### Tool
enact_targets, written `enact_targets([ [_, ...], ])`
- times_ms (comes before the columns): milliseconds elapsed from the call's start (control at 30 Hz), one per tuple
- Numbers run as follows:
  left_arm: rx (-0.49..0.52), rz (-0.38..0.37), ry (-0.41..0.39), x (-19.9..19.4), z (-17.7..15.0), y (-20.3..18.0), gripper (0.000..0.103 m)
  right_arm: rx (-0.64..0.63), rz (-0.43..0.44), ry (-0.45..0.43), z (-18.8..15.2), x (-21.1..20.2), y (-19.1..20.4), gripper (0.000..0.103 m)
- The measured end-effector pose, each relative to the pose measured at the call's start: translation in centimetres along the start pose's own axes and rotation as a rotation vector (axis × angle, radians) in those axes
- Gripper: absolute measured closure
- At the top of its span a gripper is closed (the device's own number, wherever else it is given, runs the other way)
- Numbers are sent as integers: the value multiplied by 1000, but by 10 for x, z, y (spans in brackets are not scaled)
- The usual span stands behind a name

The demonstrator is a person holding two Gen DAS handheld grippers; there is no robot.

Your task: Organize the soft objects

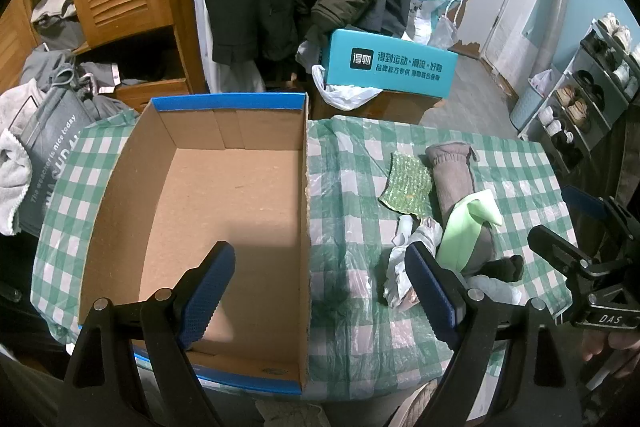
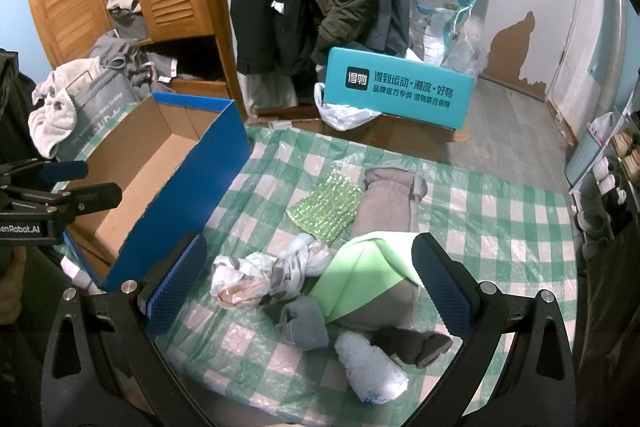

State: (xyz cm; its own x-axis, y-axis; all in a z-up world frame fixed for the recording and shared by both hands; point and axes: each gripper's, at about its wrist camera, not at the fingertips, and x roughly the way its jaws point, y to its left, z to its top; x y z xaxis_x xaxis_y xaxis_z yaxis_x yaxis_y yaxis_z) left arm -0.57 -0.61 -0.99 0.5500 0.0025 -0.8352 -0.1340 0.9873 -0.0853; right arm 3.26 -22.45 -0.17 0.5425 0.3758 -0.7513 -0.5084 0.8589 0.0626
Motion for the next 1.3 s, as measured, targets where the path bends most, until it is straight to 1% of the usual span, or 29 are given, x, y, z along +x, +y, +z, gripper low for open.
enact_targets([
  [400, 4, -1, 5, 1, -2, -2, 15, 1, -2, 2, -1, 1, 0, 2],
  [533, 9, 1, 19, 7, -7, -7, 15, 9, -15, 13, -4, 2, -3, 2],
  [633, 12, -7, 37, 12, -3, -9, 15, 20, -35, 29, -8, 3, -9, 2],
  [767, 36, -25, 69, 20, -1, -18, 15, 51, -59, 50, -20, 8, -25, 2],
  [1067, 71, -65, 128, 40, 2, -40, 15, 120, -96, 75, -30, 7, -59, 2],
  [1300, 95, -87, 174, 61, 0, -59, 15, 179, -129, 141, -38, 18, -83, 2],
])
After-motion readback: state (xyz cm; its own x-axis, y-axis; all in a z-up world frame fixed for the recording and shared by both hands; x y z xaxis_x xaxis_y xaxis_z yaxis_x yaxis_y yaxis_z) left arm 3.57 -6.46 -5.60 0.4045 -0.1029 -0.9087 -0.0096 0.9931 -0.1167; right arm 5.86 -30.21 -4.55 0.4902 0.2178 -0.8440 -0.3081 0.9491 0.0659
